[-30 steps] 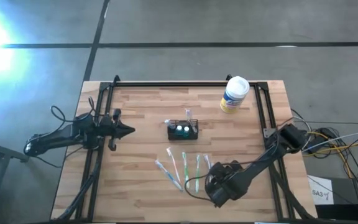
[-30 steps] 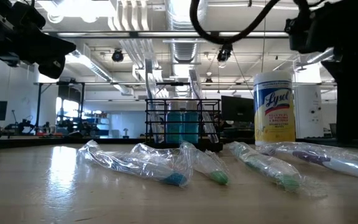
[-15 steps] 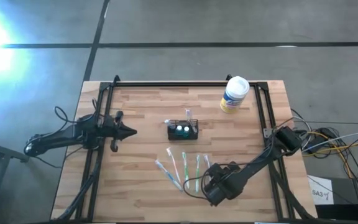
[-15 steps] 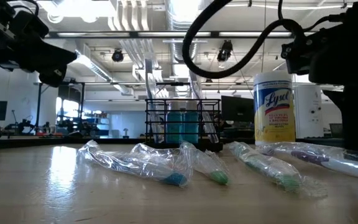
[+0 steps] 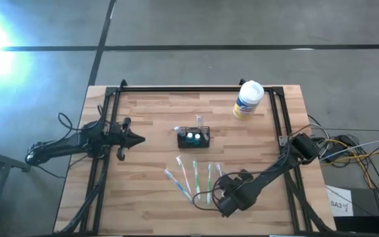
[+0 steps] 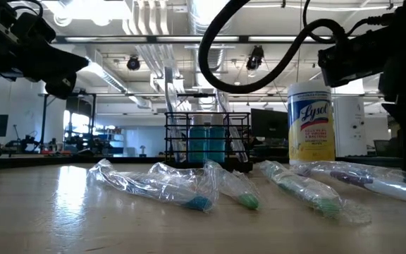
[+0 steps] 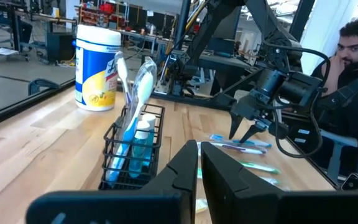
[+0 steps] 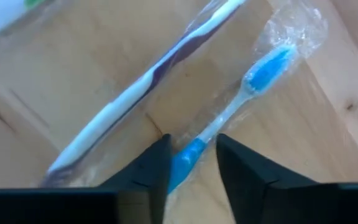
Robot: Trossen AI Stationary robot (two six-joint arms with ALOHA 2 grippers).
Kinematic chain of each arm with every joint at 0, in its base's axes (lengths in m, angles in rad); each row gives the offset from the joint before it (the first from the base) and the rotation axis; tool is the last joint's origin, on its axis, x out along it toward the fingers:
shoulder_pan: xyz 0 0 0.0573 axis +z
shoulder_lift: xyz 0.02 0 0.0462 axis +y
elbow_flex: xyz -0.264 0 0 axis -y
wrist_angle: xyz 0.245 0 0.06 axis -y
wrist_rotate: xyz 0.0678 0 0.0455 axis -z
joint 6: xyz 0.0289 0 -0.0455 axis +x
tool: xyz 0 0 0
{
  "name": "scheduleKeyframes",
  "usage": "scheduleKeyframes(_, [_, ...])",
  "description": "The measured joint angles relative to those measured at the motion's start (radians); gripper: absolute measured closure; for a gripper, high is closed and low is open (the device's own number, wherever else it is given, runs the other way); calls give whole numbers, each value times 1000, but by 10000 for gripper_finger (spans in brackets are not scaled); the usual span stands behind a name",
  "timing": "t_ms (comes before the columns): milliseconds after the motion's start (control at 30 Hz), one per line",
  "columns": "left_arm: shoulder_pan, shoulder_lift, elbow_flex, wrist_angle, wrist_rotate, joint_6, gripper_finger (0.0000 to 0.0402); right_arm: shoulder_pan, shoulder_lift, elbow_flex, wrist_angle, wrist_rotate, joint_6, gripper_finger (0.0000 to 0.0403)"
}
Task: Pick & Place toothbrushing station
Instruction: Put the right blue toothbrush into the black wire organizer
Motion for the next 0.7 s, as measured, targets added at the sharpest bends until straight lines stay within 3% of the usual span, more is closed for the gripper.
scheduleKeyframes(233, [0, 0, 0, 1, 0, 0, 381, 0, -22, -5, -17, -4, -71, 385])
scheduleKeyframes(533, [0, 0, 0, 2, 1, 0, 372, 0, -118, -5, -59, 80, -91, 395])
scheduleKeyframes(700, [0, 0, 0, 2, 1, -3, 375, 2, -212, -4, -64, 243, -139, 395])
